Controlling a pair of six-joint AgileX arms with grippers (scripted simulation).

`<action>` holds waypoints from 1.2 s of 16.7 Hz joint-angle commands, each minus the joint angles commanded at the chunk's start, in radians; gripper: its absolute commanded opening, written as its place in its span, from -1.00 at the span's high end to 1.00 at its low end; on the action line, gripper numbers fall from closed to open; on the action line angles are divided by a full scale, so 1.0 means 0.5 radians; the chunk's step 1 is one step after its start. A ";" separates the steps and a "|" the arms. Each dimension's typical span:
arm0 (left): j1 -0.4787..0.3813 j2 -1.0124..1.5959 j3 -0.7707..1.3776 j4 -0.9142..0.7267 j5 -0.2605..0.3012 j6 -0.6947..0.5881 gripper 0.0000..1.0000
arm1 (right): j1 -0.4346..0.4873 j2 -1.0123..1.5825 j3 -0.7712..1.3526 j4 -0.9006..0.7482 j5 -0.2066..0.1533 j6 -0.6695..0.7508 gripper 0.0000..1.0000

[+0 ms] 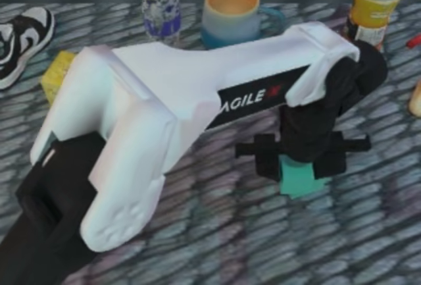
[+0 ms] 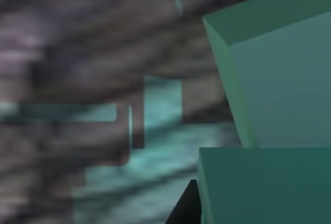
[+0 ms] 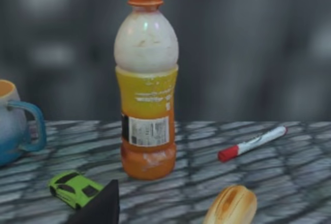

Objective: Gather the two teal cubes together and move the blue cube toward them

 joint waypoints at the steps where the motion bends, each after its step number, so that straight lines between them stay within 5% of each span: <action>1: -0.001 0.004 -0.014 0.015 0.000 -0.001 1.00 | 0.000 0.000 0.000 0.000 0.000 0.000 -1.00; 4: -0.001 0.004 -0.014 0.015 0.000 -0.001 1.00 | 0.000 0.000 0.000 0.000 0.000 0.000 -1.00; 17: -0.001 0.004 -0.014 0.015 0.000 -0.001 -0.96 | 0.000 0.000 0.000 0.000 0.000 0.000 -1.00; 20: -0.001 0.004 -0.014 0.015 0.000 -0.001 -1.00 | 0.000 0.000 0.000 0.000 0.000 0.000 -1.00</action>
